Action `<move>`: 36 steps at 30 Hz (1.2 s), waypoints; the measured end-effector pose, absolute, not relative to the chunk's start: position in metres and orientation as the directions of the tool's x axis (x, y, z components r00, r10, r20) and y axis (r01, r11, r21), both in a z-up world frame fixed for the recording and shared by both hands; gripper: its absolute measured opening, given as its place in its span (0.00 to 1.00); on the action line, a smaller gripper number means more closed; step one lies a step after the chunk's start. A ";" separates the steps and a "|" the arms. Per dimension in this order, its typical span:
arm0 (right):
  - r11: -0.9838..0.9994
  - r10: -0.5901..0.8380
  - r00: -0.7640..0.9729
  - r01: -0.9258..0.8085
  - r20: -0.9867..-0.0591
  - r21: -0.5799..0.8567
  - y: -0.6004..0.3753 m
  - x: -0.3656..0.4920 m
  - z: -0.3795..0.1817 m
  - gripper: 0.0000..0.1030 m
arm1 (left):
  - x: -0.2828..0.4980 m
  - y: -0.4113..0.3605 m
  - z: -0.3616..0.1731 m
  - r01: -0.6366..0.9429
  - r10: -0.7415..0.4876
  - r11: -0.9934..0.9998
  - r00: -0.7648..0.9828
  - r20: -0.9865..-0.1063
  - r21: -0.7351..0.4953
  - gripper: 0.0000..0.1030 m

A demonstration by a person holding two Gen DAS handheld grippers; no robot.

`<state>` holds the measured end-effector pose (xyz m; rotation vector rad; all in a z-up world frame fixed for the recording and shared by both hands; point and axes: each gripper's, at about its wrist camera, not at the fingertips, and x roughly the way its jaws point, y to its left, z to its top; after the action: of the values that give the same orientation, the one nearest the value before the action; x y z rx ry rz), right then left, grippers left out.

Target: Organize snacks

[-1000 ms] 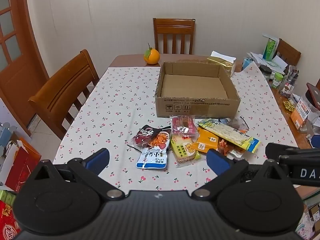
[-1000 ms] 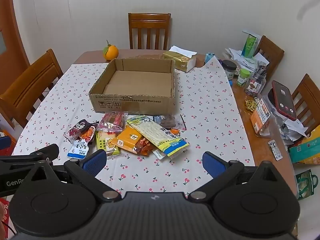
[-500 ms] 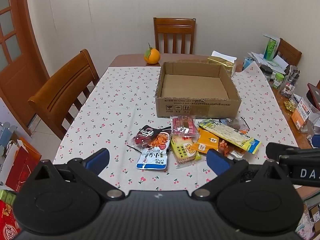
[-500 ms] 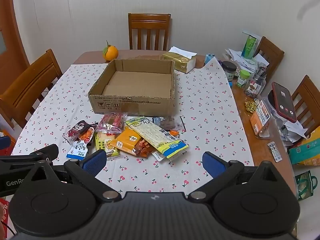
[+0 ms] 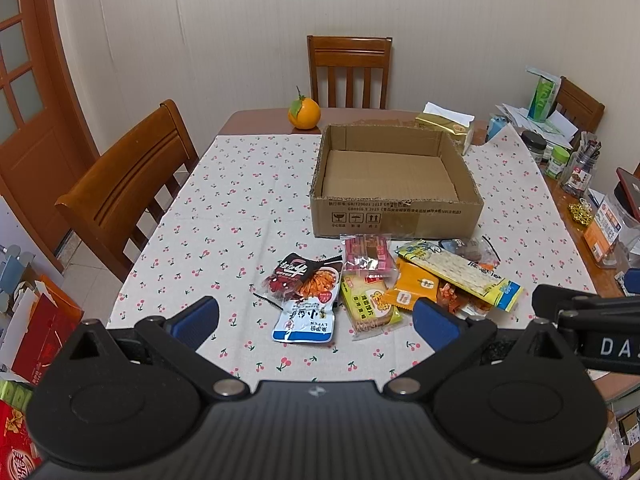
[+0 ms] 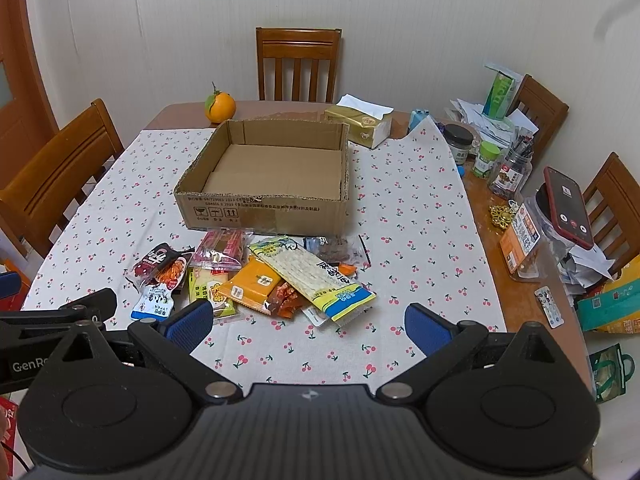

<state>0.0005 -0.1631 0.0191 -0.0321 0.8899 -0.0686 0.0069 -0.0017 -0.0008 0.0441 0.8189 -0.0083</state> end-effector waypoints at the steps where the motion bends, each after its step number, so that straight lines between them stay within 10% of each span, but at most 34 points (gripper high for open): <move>1: 0.997 -0.073 0.627 0.046 -0.775 -0.057 -0.164 0.001 0.019 1.00 | 0.008 -0.002 -0.001 0.025 0.009 0.999 0.683 -0.730 0.036 0.99; 36: 0.997 -0.072 0.637 0.038 -0.767 -0.062 -0.168 0.007 0.020 1.00 | 0.012 -0.012 0.003 0.016 0.030 0.998 0.689 -0.724 0.056 0.99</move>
<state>0.0068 -0.1683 0.0199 -0.0411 0.8778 -0.0625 0.0116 -0.0116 0.0030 0.0597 0.8108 0.0081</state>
